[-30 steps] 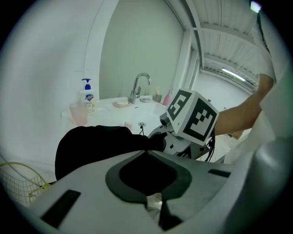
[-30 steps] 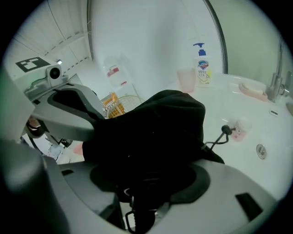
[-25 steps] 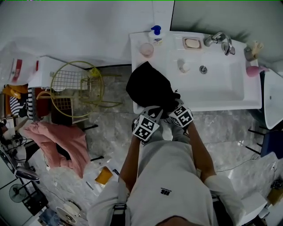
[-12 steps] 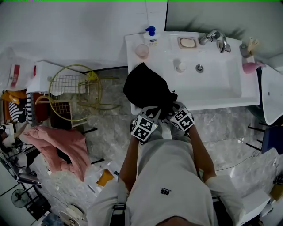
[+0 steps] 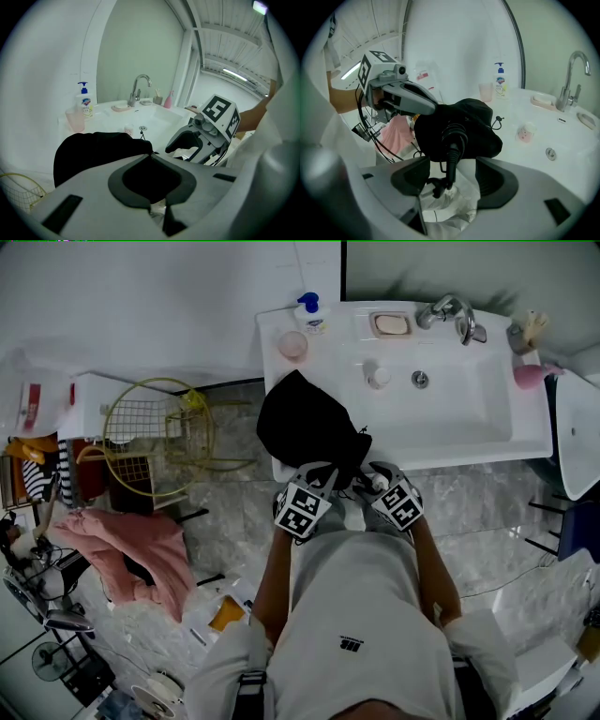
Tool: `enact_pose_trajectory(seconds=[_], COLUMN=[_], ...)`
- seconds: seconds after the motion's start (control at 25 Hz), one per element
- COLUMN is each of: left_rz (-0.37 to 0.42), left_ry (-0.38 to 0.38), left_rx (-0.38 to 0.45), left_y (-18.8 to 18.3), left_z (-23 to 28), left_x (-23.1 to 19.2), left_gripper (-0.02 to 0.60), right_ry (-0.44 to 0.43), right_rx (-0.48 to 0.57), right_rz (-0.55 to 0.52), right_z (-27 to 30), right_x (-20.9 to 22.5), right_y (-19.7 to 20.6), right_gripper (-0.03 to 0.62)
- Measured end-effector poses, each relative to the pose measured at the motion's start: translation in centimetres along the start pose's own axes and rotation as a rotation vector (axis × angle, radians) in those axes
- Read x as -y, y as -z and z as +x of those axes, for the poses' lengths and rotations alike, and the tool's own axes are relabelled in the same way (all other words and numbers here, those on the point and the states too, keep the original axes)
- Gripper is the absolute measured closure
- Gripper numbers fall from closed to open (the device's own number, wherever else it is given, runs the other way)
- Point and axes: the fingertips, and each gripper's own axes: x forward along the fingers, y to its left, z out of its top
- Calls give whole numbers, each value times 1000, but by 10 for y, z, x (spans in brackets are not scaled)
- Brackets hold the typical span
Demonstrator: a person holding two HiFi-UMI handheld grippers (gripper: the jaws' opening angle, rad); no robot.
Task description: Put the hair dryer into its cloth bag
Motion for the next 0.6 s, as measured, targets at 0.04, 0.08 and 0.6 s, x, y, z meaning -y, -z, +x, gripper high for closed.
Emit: enact_pose_trajectory(seconds=[0.04,0.08,0.6], left_rz=[0,1,8], left_ry=[-2,-3,-19], left_rx=[-1,-2,-19], left_y=[-1,-1,-8], left_z=[0,0,2], left_x=[0,1,8], left_gripper=[549,549,549], right_ry=[1,4,-108], right_rx=[10,21,-24], right_rz=[1,2,15], right_z=[-2,-4,-17], right_x=[0,1,-17], right_y=[1,2,39], right_gripper=[295,295,293])
